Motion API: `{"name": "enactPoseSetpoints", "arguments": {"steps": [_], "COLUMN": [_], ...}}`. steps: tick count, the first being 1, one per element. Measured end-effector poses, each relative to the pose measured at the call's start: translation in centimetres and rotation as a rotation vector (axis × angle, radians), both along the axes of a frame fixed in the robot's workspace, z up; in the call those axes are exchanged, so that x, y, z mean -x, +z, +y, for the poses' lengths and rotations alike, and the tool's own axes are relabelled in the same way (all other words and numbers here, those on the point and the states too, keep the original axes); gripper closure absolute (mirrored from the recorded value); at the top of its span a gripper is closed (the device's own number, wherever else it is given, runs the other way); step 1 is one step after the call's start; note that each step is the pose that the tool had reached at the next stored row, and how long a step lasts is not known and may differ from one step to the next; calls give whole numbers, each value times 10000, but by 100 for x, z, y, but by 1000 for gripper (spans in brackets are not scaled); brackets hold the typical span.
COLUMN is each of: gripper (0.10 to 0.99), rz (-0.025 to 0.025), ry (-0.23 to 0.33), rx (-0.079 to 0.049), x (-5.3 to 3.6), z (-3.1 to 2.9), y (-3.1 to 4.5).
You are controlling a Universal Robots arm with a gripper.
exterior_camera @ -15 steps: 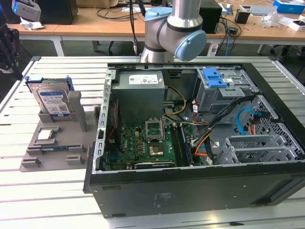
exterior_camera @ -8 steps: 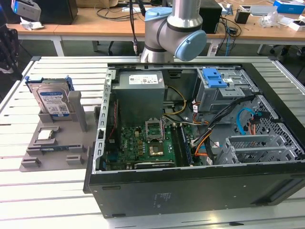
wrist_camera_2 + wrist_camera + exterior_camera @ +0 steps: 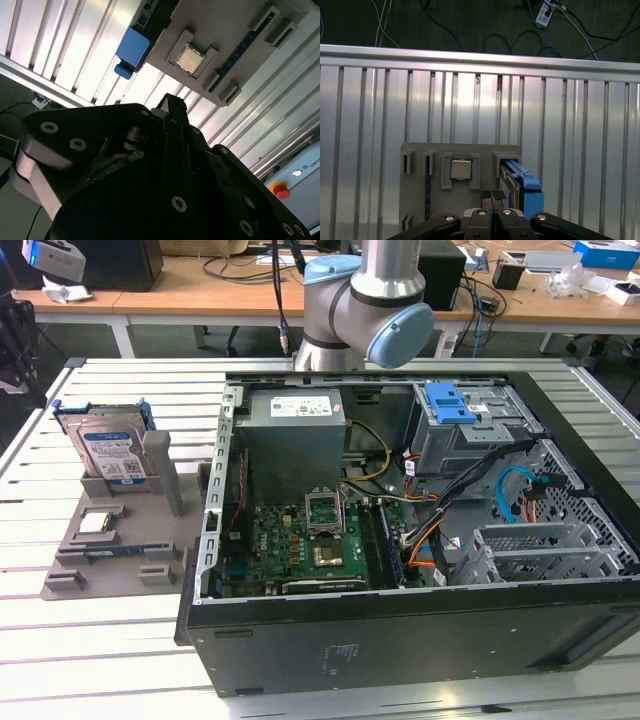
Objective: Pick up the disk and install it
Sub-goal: 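Pick up the disk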
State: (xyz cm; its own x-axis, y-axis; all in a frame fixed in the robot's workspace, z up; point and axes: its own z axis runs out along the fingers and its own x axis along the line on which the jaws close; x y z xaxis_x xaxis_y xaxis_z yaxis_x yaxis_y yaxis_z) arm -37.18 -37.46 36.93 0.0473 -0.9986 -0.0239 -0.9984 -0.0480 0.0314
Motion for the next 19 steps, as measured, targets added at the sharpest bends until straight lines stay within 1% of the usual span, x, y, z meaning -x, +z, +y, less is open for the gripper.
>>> {"name": "enactPoseSetpoints", "arguments": {"steps": [3, 4, 5, 6, 7, 10, 11, 12, 19], "gripper": [973, 918, 918, 851, 851, 671, 671, 604, 604], "rz": [0, 0, 0, 0, 0, 0, 0, 0, 0], "ry": [6, 8, 9, 11, 12, 18, 19, 20, 18], "rx": [0, 0, 0, 0, 0, 0, 0, 0, 0], "x": [0, 0, 0, 0, 0, 0, 0, 0, 0], "z": [0, 0, 0, 0, 0, 0, 0, 0, 0], "y": [0, 0, 0, 0, 0, 0, 0, 0, -1]}}
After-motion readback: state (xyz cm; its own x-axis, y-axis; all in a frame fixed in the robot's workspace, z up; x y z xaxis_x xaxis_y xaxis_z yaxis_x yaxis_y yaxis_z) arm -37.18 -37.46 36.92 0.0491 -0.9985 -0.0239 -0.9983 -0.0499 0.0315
